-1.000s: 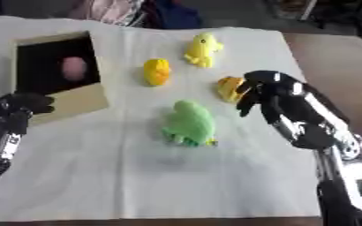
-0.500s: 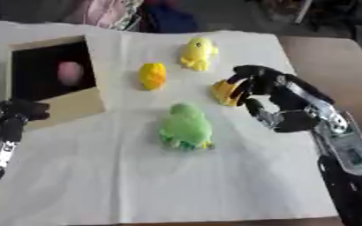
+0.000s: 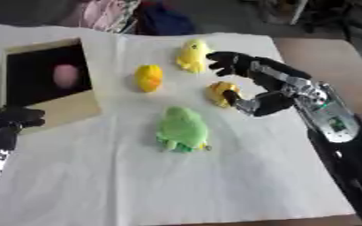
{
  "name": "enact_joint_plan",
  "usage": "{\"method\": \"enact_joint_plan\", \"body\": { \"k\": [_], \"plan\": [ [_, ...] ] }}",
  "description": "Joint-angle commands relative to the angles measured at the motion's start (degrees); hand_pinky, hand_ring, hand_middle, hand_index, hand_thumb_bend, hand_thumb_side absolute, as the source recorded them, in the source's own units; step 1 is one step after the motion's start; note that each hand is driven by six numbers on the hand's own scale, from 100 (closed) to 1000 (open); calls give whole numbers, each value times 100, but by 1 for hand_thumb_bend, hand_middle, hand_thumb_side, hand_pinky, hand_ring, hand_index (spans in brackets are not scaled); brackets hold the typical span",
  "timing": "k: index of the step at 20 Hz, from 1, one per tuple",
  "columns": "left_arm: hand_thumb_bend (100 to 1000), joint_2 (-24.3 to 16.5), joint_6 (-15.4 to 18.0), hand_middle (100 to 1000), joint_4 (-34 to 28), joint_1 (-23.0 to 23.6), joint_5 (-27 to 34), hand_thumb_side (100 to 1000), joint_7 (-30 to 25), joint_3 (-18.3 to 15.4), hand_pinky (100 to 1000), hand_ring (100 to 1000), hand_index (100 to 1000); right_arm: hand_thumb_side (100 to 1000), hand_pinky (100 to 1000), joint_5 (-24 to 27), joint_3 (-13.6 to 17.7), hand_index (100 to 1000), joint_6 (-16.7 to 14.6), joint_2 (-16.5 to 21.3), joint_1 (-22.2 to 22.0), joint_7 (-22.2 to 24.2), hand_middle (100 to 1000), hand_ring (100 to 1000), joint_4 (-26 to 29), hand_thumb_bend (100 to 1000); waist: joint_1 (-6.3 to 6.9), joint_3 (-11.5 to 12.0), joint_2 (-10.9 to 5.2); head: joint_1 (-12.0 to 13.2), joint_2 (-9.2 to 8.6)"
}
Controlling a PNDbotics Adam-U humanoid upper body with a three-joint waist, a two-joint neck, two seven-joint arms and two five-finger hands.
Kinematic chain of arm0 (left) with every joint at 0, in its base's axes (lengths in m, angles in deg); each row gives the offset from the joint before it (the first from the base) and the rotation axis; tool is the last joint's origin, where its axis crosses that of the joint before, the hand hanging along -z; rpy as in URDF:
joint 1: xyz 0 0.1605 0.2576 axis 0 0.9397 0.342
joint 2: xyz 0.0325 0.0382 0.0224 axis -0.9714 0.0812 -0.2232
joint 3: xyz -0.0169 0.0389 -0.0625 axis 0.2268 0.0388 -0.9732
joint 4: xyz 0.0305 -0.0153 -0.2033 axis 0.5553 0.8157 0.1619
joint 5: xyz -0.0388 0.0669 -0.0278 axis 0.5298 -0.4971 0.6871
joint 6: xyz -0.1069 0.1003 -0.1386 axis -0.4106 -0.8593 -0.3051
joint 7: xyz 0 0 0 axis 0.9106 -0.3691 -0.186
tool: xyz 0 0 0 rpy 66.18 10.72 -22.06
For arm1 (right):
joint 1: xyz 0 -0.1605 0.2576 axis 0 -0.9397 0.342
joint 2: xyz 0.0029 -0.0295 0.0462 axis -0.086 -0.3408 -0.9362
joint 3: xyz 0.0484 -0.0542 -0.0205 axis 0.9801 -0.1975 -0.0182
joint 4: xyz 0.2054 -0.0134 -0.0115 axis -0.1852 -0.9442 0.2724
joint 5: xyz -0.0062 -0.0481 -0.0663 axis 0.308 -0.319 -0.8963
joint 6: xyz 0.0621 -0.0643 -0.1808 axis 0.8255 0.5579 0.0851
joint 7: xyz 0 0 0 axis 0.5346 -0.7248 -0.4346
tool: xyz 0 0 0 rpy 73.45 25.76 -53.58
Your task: Pick up objects on the table and place them in the box.
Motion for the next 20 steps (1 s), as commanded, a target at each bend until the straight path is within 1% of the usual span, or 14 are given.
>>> {"method": "enact_joint_plan", "body": {
  "k": [1,3,6,9,11,12,13,14,20],
  "plan": [
    [100,-48,6,654,-128,-52,21,543,-22,13,785,788,711,468,956,-299,-121,1000,-1728,230,117,1428,1000,989,45,100,83,1,-19,-39,-76],
    [100,-50,8,654,-132,-55,25,543,-28,15,785,789,711,505,963,-488,-213,1000,-1917,224,124,1428,1000,990,10,100,83,4,-22,-53,-83],
    [100,-54,5,654,-130,-51,28,542,-34,14,785,789,712,484,970,-768,-276,1000,-2188,178,106,1428,1000,992,-49,100,85,0,-27,-70,-84],
    [100,-53,6,654,-129,-52,30,543,-45,21,785,789,712,461,977,-1049,-278,1000,-2264,104,73,1428,1000,995,-62,100,87,-6,-30,-84,-85],
    [100,-54,7,654,-133,-54,33,542,-49,21,786,789,712,414,984,-1232,-260,1000,-2272,61,56,1428,1000,998,-48,100,91,-8,-29,-91,-86],
    [100,-54,7,654,-134,-53,33,542,-50,21,786,789,713,374,987,-1320,-240,1000,-2273,41,48,1428,1000,998,-39,100,93,-9,-27,-93,-86],
    [100,-55,8,655,-137,-53,33,542,-52,21,786,789,713,288,989,-1411,-215,1000,-2274,25,39,1428,1000,999,-34,100,96,-10,-24,-95,-84],
    [100,-57,9,655,-140,-53,32,542,-54,20,786,790,713,330,990,-1494,-190,1000,-2274,18,29,1428,1000,999,-39,100,98,-12,-22,-98,-83],
    [100,-54,11,656,-149,-61,36,542,-74,30,787,790,714,384,983,-2015,-122,1000,-2275,-111,-27,1428,1000,992,-193,100,105,-13,-10,-126,-91]
  ]
}}
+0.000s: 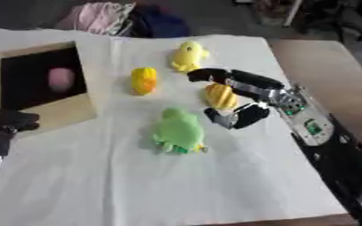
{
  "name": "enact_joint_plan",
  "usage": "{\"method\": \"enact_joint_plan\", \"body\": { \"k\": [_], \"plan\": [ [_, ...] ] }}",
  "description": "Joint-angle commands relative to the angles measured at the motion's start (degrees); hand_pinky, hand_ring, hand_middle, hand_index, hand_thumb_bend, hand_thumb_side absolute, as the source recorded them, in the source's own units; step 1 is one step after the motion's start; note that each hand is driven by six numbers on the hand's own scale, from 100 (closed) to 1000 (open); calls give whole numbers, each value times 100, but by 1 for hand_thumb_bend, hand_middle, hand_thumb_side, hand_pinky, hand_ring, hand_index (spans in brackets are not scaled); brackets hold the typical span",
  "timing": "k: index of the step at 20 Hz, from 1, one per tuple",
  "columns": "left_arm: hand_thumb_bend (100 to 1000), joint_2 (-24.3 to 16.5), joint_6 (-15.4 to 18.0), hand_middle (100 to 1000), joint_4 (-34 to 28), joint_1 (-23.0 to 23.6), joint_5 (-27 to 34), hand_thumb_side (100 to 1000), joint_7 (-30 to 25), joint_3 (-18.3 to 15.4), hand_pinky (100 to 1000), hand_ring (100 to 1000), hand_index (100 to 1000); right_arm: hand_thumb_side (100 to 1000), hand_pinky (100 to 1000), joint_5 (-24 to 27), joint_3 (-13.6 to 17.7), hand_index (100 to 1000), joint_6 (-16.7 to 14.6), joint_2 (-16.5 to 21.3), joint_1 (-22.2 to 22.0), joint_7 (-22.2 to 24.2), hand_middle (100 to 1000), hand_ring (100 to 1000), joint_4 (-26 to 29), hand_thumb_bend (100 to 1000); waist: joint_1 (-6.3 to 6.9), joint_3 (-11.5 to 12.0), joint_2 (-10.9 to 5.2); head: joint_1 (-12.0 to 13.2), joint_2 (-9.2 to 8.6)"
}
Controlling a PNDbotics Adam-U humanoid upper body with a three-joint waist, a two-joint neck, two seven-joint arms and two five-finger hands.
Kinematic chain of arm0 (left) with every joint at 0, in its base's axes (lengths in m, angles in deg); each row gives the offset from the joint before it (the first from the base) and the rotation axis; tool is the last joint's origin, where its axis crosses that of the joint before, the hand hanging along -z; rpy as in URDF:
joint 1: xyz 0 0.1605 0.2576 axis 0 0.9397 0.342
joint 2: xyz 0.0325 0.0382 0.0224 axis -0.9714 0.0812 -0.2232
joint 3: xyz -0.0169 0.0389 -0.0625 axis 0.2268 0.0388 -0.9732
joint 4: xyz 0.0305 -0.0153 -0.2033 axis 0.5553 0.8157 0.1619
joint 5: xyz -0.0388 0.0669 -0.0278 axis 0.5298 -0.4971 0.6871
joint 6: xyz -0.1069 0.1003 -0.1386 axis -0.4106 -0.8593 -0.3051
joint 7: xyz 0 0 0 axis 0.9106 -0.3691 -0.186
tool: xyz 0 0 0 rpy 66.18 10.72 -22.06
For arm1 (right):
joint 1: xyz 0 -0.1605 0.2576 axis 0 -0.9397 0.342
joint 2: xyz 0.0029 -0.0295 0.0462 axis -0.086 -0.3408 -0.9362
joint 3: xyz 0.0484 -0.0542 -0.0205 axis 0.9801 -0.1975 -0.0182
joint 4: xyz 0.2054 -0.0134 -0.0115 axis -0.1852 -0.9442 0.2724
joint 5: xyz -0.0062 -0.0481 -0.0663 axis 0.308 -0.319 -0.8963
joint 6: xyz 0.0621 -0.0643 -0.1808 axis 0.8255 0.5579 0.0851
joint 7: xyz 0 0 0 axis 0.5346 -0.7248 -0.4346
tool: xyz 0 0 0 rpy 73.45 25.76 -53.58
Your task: Pick up objects on the table and place them in the box.
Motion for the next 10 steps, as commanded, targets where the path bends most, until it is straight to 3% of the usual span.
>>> {"method": "enact_joint_plan", "body": {
  "k": [1,10],
  "plan": [
    [100,-53,9,656,-122,-61,14,542,-27,11,787,790,714,394,981,-310,85,1000,-1864,6,59,1839,1000,990,-32,100,104,-4,-6,-29,-69],
    [100,-31,10,656,-126,-81,6,541,-39,17,787,791,714,367,976,-1163,-6,1000,-1864,-451,120,1839,1000,983,-9,100,114,38,36,-94,-79]
  ]
}}
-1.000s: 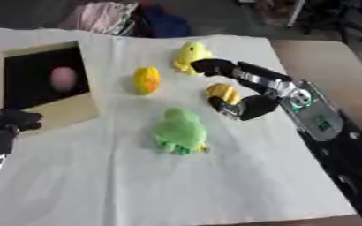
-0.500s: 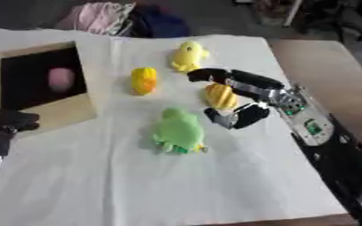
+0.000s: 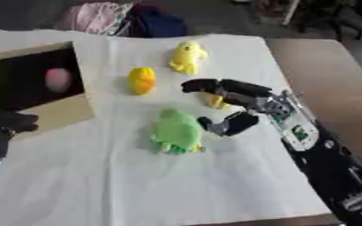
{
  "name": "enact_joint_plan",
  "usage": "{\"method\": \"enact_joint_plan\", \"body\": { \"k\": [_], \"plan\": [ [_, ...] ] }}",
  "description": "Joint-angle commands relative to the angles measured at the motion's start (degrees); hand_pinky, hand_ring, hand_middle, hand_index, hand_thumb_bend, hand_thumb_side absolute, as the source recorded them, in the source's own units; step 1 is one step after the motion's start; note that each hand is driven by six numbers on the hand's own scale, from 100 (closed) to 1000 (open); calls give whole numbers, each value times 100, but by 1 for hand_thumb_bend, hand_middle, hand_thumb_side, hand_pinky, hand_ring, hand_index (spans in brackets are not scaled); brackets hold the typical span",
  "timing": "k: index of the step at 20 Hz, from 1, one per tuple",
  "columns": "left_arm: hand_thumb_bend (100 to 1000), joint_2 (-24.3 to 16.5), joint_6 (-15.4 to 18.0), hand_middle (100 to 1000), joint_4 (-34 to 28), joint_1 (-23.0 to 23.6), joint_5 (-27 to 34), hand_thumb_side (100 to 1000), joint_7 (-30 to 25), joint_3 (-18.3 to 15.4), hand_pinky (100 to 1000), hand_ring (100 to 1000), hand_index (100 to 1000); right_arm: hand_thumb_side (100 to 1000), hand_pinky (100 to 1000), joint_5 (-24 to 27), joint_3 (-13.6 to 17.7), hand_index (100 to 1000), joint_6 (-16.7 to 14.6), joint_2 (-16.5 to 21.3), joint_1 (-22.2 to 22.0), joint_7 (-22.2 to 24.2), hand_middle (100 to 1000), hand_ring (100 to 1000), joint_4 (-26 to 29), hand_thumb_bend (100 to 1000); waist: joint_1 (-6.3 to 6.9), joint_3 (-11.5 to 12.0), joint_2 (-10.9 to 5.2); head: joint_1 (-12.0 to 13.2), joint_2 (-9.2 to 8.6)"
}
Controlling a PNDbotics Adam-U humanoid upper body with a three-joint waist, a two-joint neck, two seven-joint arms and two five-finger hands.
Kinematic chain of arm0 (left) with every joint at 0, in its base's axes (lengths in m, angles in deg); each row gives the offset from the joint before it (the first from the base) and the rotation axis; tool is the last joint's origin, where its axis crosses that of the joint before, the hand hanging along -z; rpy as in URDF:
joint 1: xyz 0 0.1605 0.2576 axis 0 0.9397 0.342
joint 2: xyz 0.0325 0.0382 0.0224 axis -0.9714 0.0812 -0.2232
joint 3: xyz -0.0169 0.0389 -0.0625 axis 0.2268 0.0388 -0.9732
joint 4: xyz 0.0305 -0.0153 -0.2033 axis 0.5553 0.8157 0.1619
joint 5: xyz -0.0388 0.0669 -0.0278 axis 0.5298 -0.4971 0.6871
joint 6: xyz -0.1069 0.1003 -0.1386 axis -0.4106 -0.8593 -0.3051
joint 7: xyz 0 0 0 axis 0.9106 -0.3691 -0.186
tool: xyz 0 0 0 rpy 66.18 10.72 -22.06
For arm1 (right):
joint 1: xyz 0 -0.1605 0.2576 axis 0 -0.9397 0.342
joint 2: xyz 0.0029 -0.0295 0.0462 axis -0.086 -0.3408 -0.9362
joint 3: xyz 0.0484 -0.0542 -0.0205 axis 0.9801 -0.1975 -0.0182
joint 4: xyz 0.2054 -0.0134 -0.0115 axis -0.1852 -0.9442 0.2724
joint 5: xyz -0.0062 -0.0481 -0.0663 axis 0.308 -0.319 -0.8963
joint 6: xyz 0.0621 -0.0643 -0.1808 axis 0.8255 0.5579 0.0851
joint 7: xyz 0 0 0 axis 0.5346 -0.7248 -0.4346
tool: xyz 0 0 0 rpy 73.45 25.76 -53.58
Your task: Pick up objects on the table and place them in the box.
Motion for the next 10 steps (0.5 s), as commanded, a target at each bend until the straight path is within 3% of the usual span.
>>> {"method": "enact_joint_plan", "body": {
  "k": [1,7,10],
  "plan": [
    [100,-30,7,656,-126,-60,6,541,-17,3,787,791,714,366,976,-315,-17,1000,-1864,-65,118,1839,1000,983,70,100,98,5,6,-35,-77],
    [100,-22,4,657,-123,-61,11,542,-24,8,788,792,715,346,971,-834,-189,1000,-1864,-333,132,1838,996,973,158,100,99,12,5,-68,-77],
    [100,-19,5,657,-122,-63,12,542,-29,9,788,792,715,391,974,-1097,-290,1000,-1864,-415,116,1805,1000,985,198,100,99,16,6,-78,-78]
  ]
}}
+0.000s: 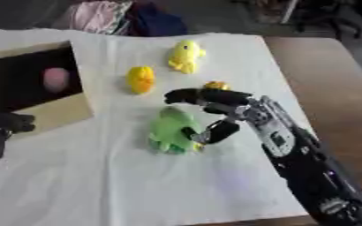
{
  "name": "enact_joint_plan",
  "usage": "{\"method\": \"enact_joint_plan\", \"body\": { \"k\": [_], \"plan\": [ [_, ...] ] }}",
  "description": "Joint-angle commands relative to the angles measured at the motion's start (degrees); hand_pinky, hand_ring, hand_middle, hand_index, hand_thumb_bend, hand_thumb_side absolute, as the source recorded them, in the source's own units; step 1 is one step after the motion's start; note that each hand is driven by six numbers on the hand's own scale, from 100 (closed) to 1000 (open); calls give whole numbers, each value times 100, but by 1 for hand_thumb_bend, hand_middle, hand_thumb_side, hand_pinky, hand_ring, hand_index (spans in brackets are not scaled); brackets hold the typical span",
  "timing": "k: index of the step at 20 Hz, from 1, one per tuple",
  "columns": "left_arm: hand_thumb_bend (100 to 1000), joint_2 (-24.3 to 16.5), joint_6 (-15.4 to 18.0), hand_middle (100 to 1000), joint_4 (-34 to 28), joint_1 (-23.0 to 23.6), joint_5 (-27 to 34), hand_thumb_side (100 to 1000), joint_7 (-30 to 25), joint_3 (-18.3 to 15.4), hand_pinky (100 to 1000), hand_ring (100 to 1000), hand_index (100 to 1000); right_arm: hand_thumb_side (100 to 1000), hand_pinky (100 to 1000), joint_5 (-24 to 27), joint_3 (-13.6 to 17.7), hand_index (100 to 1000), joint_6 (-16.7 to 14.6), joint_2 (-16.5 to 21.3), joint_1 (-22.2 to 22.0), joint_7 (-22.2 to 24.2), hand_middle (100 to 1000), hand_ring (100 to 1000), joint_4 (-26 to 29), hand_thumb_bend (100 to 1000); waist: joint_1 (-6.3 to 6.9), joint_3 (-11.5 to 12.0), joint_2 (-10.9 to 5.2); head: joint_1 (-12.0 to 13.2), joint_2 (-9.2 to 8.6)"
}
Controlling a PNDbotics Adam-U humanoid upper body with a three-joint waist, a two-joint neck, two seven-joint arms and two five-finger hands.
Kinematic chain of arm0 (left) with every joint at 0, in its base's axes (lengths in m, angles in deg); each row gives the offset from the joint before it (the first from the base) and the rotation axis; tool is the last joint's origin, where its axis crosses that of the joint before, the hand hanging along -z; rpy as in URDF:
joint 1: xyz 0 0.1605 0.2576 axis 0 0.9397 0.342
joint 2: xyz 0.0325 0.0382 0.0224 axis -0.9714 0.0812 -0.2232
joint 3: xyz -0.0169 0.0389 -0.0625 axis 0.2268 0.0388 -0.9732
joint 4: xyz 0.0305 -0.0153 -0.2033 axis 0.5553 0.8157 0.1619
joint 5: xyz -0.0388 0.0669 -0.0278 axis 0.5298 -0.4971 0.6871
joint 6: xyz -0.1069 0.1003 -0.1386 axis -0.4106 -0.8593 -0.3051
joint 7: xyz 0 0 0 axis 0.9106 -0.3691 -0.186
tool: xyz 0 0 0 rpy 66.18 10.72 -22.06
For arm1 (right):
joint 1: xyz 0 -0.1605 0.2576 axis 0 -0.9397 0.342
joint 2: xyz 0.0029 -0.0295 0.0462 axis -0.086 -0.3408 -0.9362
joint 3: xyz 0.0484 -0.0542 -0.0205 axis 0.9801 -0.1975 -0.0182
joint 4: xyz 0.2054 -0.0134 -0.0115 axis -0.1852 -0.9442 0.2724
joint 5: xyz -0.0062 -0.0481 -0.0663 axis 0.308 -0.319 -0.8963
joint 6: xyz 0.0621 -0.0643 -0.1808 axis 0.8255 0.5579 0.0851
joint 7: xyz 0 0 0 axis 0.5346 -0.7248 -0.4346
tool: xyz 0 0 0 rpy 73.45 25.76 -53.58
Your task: Pick up objects on the table and place them in the box.
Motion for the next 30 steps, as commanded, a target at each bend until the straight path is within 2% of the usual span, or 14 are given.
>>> {"method": "enact_joint_plan", "body": {
  "k": [1,8,11,18,26,30],
  "plan": [
    [100,-19,2,657,-121,-60,12,541,-20,7,788,792,715,374,977,-293,-60,1000,-1859,3,62,1777,1000,988,160,100,99,5,5,-25,-77],
    [100,-19,3,658,-122,-61,12,541,-25,8,789,793,716,319,974,-885,-269,1000,-1859,15,31,1320,993,972,324,100,98,4,6,-48,-79],
    [100,-21,4,658,-123,-61,9,541,-28,8,789,793,716,337,949,-1120,-337,1000,-1859,60,-2,1099,962,940,406,100,96,6,10,-53,-76],
    [100,-20,4,659,-120,-62,6,546,-33,8,790,794,717,356,814,-1513,-382,983,-1859,201,-69,578,863,819,474,100,92,6,7,-71,-87],
    [100,-23,5,659,-125,-64,7,542,-34,5,790,794,717,339,655,-1870,-324,945,-1859,243,-140,103,767,690,337,100,93,6,10,-91,-87],
    [100,-25,5,659,-126,-68,11,542,-35,6,790,794,717,340,604,-2001,-277,922,-1859,260,-179,-111,726,634,249,100,90,9,10,-99,-87]
  ]
}}
